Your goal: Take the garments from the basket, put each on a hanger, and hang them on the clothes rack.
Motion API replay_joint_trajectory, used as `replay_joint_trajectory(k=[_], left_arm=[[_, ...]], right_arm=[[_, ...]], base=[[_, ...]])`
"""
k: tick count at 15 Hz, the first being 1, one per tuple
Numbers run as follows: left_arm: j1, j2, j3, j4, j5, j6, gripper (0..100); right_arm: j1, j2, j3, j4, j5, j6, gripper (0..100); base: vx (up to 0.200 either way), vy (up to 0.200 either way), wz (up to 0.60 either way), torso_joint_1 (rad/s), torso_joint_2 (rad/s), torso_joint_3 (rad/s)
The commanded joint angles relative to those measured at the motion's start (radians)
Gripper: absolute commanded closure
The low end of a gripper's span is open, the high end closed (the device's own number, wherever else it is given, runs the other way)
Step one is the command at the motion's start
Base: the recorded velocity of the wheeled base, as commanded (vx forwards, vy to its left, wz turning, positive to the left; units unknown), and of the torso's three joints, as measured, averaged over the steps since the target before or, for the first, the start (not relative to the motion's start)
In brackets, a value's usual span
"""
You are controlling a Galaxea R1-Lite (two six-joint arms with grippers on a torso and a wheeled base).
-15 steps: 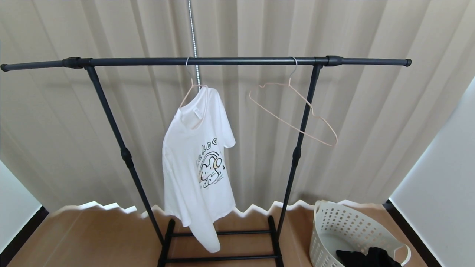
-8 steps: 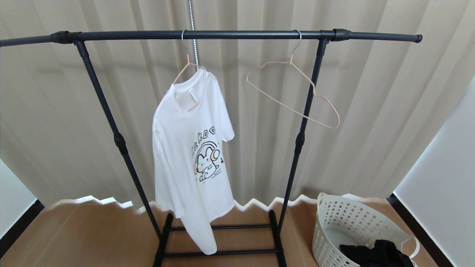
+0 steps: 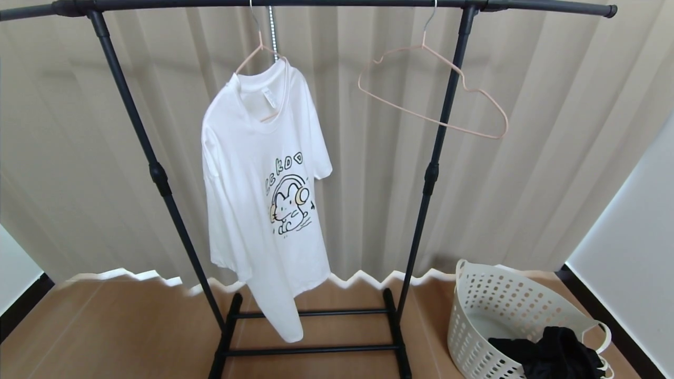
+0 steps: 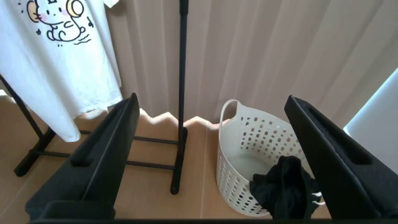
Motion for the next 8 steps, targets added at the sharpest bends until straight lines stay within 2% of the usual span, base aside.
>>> replay_joint_trajectory(k=[1, 6, 7, 8], left_arm=[[0.000, 0.001, 0.000, 0.000, 0.000, 0.000, 0], [0.000, 0.001, 0.000, 0.000, 0.000, 0.000, 0], [0.000, 0.001, 0.000, 0.000, 0.000, 0.000, 0], [0.000, 0.001, 0.000, 0.000, 0.000, 0.000, 0]], right_arm=[[0.000, 0.000, 0.000, 0.000, 0.000, 0.000, 0], [0.000, 0.000, 0.000, 0.000, 0.000, 0.000, 0], [0.000, 0.000, 0.000, 0.000, 0.000, 0.000, 0], [0.000, 0.000, 0.000, 0.000, 0.000, 0.000, 0]], base=[[0.000, 0.000, 0.00, -0.110, 0.48, 0.369], [0.000, 0.000, 0.00, -0.069, 0.45, 0.371], [0.000, 0.000, 0.00, -0.046, 0.23, 0.198], [0.000, 0.000, -0.60, -0.022, 0.14, 0.110]])
